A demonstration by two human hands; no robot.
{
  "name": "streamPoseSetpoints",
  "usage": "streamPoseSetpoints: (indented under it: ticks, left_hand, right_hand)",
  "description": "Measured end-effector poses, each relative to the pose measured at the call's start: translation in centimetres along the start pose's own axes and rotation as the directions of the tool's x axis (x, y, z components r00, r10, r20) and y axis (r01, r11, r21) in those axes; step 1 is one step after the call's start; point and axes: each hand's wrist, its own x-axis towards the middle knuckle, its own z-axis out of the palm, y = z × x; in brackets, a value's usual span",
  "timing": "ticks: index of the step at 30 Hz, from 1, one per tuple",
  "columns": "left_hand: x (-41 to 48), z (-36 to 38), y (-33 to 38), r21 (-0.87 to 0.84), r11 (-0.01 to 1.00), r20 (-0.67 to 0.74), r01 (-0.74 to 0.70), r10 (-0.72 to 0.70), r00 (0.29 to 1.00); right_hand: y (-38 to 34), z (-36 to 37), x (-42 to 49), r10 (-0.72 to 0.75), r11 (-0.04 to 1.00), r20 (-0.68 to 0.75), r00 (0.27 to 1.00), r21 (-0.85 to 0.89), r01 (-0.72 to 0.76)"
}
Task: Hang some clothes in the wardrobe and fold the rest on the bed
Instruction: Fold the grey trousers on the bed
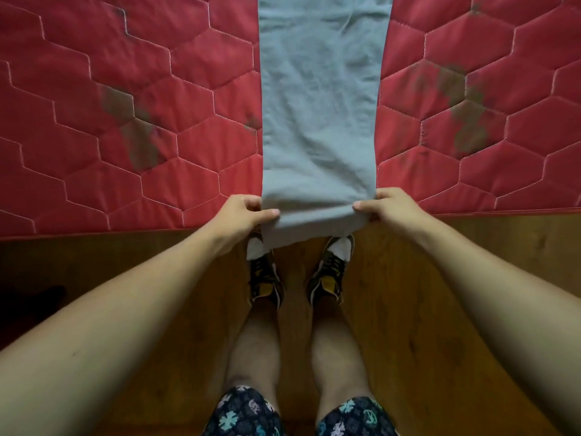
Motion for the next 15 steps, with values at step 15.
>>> streamPoseSetpoints:
  ticks: [15]
  left_hand:
    - [-6.2,0.8,-1.1,-0.265,0.963,0.073,0.056,-0.038,0.997]
  right_hand:
    - [1.5,2.1,-8.3,0.011,0.935,0.003,1.000,0.354,-0.011]
